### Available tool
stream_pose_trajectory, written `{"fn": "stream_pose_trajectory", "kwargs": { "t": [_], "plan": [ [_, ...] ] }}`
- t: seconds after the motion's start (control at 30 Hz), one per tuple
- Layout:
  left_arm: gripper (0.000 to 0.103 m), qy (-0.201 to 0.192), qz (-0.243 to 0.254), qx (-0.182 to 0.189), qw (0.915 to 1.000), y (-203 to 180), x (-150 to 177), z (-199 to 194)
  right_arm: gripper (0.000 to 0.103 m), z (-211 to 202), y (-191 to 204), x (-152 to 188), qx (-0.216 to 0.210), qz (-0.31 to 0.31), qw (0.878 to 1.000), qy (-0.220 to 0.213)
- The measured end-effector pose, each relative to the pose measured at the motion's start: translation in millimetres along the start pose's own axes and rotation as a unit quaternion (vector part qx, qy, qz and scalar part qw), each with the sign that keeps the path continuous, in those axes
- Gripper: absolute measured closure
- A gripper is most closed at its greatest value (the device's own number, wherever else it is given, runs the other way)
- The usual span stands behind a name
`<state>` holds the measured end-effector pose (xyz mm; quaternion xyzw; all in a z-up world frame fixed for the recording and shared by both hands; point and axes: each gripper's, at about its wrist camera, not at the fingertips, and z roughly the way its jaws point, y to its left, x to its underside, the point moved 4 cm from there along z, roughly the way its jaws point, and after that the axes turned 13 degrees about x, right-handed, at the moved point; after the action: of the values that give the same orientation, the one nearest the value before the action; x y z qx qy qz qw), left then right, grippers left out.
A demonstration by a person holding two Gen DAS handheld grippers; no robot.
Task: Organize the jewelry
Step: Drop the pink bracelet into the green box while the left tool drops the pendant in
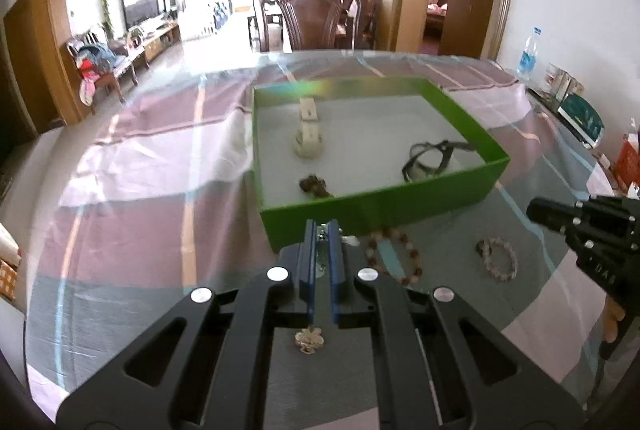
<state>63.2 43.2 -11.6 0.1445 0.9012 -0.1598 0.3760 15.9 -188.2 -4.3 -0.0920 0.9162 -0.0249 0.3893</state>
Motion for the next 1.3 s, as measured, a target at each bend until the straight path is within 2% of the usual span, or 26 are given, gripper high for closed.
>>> {"fn": "stream_pose_trajectory", "kwargs": {
  "t": [0.03,0.07,0.13,0.2,0.33,0.4,0.47,0.57,0.67,0.83,1.07,1.17,1.3],
  "plan": [
    [0.097,0.001,0.0,0.001,1.0,-1.2,2.1,0.5,0.095,5.6,0.1,3.0,0.0,-0.001,1.0,0.014],
    [0.097,0.003,0.001,0.003,1.0,-1.9,3.8,1.8,0.079,11.9,-0.7,9.2,0.004,-0.002,0.999,0.032],
    [0.097,0.012,0.006,0.001,0.9999,-5.1,10.6,7.6,0.061,25.8,-5.0,24.4,0.024,0.003,0.998,0.063],
    [0.097,0.023,0.01,0.004,0.9997,-8.2,17.4,15.8,0.061,40.3,-10.2,37.7,0.041,0.005,0.995,0.091],
    [0.097,0.038,0.014,0.006,0.9992,-11.3,23.2,25.7,0.062,57.5,-22.1,46.4,0.067,0.014,0.991,0.111],
    [0.097,0.04,0.017,0.006,0.999,-12.4,24.7,27.4,0.073,61.4,-21.9,48.8,0.061,0.011,0.991,0.116],
    [0.097,0.043,0.017,0.006,0.9989,-12.9,25.9,28.8,0.094,61.2,-17.5,48.8,0.052,0.0,0.992,0.114],
    [0.097,0.046,0.015,0.003,0.9988,-12.3,25.8,29.3,0.095,57.5,-10.4,47.3,0.048,-0.011,0.993,0.111],
    [0.097,0.042,0.016,0.001,0.999,-11.6,22.8,24.8,0.095,45.8,-4.4,39.0,0.044,-0.019,0.995,0.09],
    [0.097,0.023,0.024,-0.008,0.9994,-11.0,6.2,8.4,0.095,7.0,1.3,2.6,0.045,-0.032,0.998,0.03],
    [0.097,-0.031,0.034,-0.033,0.9984,-8.0,-46.1,-20.9,0.095,-35.8,5.2,-68.1,0.038,-0.022,0.997,-0.069],
    [0.097,-0.036,0.026,-0.031,0.9985,-4.4,-72.8,-10.1,0.095,-29.4,6.1,-99.1,0.036,-0.003,0.995,-0.091],
    [0.097,-0.016,0.012,-0.043,0.9989,6.0,-88.4,24.8,0.095,7.3,10.1,-119.1,0.026,0.022,0.996,-0.079]
  ]
}}
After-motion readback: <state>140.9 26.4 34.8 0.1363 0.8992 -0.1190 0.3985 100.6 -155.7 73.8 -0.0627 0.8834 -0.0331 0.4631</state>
